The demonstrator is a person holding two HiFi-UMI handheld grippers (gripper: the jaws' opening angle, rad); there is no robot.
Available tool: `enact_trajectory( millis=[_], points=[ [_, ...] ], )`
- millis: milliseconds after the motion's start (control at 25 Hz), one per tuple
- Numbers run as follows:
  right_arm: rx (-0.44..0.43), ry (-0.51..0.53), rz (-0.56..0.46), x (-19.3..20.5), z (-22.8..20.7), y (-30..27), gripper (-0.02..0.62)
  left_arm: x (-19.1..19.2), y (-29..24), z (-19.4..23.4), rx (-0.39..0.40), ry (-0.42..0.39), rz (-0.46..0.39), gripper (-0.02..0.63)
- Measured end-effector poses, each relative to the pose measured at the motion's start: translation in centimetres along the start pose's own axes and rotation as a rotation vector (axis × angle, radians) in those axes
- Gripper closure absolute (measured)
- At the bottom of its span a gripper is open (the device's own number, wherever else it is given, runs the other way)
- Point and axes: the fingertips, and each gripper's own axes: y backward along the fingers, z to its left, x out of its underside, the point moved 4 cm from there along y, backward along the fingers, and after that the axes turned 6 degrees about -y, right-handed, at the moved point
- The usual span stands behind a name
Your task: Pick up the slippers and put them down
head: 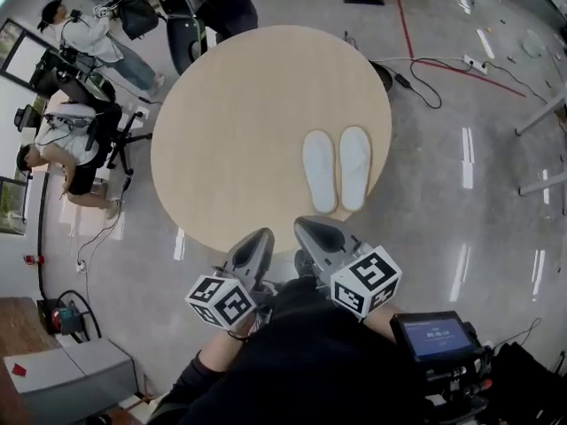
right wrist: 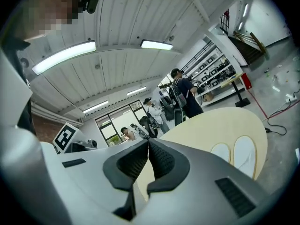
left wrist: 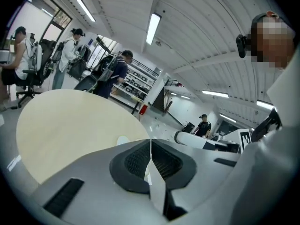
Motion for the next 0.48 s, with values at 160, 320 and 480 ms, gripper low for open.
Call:
enact_trajectory(
  millis=[160,320,480],
  points=[
    [-0.033,-0.059,0.049,2.5,1.1,-0.4,0.578,1.6,2.4,0.6,-0.058,0.032,0.029,0.581],
    [-0.060,-0.061,0.061,3.1,1.6,-0.3,0.578,2.2,2.9,0.2,-0.079,0.029,0.035,0.581],
    [0.004,-0.086,0.044,4.1,2.2,1.1,0.578,3.0,3.4,-0.3,-0.035,0.042,0.082,0.581]
  ],
)
